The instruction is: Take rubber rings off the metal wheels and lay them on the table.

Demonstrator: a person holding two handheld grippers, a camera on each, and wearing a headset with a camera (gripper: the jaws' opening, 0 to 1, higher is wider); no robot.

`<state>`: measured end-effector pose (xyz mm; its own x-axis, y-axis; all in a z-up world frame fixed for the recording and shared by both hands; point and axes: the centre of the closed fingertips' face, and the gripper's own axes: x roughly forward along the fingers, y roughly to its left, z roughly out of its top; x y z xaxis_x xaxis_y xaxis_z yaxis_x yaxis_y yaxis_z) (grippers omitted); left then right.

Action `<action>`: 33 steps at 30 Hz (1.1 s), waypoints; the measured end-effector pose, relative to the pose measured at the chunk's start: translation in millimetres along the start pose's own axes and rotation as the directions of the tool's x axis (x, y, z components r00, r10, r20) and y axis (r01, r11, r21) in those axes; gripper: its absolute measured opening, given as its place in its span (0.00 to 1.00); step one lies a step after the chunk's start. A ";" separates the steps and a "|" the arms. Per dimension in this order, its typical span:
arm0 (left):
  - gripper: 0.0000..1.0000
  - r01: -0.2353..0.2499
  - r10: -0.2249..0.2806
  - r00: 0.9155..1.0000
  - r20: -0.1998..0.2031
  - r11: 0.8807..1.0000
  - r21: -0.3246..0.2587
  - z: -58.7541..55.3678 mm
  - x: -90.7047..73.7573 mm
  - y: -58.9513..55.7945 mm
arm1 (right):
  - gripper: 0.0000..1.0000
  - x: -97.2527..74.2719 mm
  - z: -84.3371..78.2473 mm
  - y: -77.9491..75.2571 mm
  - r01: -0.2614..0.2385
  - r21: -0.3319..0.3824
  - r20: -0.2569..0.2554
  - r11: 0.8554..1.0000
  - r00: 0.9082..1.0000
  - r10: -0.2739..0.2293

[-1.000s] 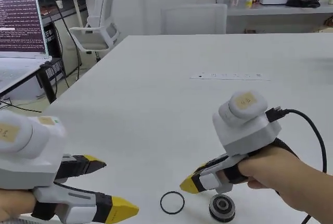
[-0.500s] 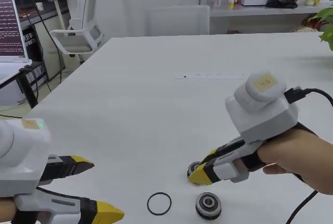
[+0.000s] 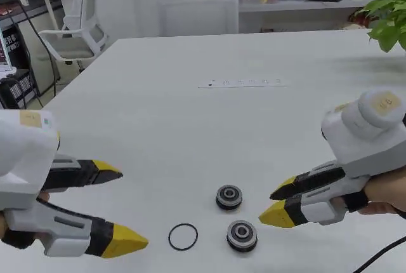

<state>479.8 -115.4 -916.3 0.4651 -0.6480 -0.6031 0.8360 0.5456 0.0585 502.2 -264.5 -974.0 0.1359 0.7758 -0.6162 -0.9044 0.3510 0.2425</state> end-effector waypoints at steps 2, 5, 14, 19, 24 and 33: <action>0.70 0.019 -0.019 1.000 0.013 1.000 0.016 9.8 4.8 -1.3 | 0.33 2.1 -1.0 0.9 0.000 0.004 0.014 1.000 1.000 0.000; 0.69 0.035 -0.036 0.999 0.021 0.998 0.048 21.0 13.8 -2.3 | 0.33 5.0 -1.7 3.0 -0.018 0.005 0.021 1.000 1.000 0.018; 0.64 0.116 -0.122 0.991 0.057 0.987 0.109 47.3 54.1 -19.9 | 0.33 9.8 -2.4 8.5 -0.026 -0.041 0.017 0.999 0.999 0.027; 0.60 0.164 -0.172 0.984 0.042 0.976 0.144 51.9 78.0 -33.6 | 0.32 17.0 -10.2 8.3 -0.033 -0.071 -0.019 0.997 0.999 0.032; 0.51 0.220 -0.220 0.975 -0.023 0.955 0.198 37.5 106.2 -46.9 | 0.37 21.9 -19.0 9.1 -0.031 -0.143 -0.068 0.989 0.997 0.021; 0.38 0.275 -0.255 0.961 -0.109 0.932 0.238 4.2 136.6 -64.7 | 0.33 28.3 -28.3 2.6 -0.039 -0.169 -0.092 0.985 0.995 0.023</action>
<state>490.5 -241.5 -999.2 0.2016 -0.7038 -0.6812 0.9759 0.2040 0.0781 492.3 -256.5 -1012.0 0.0768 0.7320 -0.6770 -0.9644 0.2269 0.1360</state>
